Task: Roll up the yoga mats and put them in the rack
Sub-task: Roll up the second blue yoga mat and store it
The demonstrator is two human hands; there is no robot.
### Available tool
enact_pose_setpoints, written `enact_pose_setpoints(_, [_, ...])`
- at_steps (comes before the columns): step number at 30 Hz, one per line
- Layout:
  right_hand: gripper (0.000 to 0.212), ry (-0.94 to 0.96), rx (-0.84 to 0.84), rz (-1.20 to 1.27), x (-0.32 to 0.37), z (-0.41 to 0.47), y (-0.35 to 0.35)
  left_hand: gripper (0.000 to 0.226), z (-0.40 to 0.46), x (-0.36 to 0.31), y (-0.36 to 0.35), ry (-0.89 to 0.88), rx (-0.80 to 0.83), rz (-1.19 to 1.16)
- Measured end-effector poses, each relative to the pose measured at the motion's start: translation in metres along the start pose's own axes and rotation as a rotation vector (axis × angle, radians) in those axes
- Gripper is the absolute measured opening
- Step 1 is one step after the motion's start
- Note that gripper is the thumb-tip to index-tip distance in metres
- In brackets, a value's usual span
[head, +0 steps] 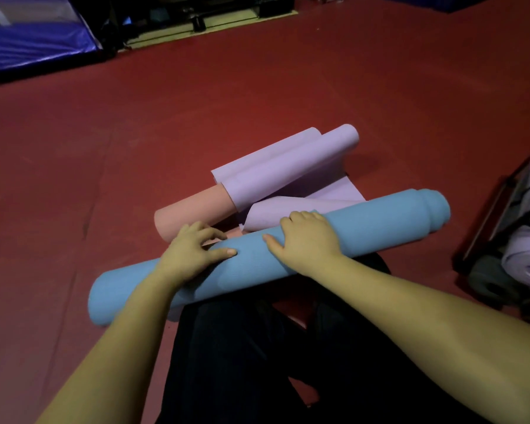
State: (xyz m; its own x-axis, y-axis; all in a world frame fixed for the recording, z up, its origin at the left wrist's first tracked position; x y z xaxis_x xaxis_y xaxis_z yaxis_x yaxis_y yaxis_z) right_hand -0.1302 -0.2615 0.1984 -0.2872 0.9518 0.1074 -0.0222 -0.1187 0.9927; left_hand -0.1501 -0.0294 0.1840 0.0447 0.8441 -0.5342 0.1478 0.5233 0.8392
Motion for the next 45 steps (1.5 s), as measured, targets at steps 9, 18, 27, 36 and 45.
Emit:
enact_pose_setpoints(9, [0.075, -0.002, 0.05, -0.073, 0.006, 0.021, -0.002, 0.092, -0.049, -0.008, -0.034, -0.168, -0.328, 0.558])
enact_pose_setpoints(18, [0.056, -0.021, 0.188, 0.024, 0.002, 0.024, 0.025, 0.123, -0.03, -0.01, -0.034, -0.146, -0.13, 0.663])
enact_pose_setpoints(27, [0.047, -0.006, 0.294, 0.033, 0.003, 0.012, 0.056, 0.102, -0.042, -0.045, -0.003, -0.141, -0.012, 0.615])
enact_pose_setpoints(36, [0.046, -0.013, 0.678, 0.134, 0.0, 0.0, 0.076, 0.087, -0.047, -0.069, 0.017, -0.035, 0.332, 0.329])
enact_pose_setpoints(45, [0.038, 0.082, 0.108, 0.049, 0.006, 0.018, 0.038, 0.087, -0.018, -0.032, 0.01, 0.116, 0.488, 0.015])
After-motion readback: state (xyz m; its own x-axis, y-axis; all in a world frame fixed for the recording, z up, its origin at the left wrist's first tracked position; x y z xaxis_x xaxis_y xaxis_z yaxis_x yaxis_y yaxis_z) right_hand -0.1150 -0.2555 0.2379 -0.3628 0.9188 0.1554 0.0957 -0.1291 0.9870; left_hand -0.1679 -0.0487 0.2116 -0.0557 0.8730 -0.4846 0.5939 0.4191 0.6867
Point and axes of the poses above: each hand's wrist, its own z-axis towards the middle knuckle, its own y-axis out of the back of the hand, x = y × z, the point moved 4 cm from there along z, towards the middle knuckle, and after that the axes turned 4 degrees about -y, right-handed, at the moved point
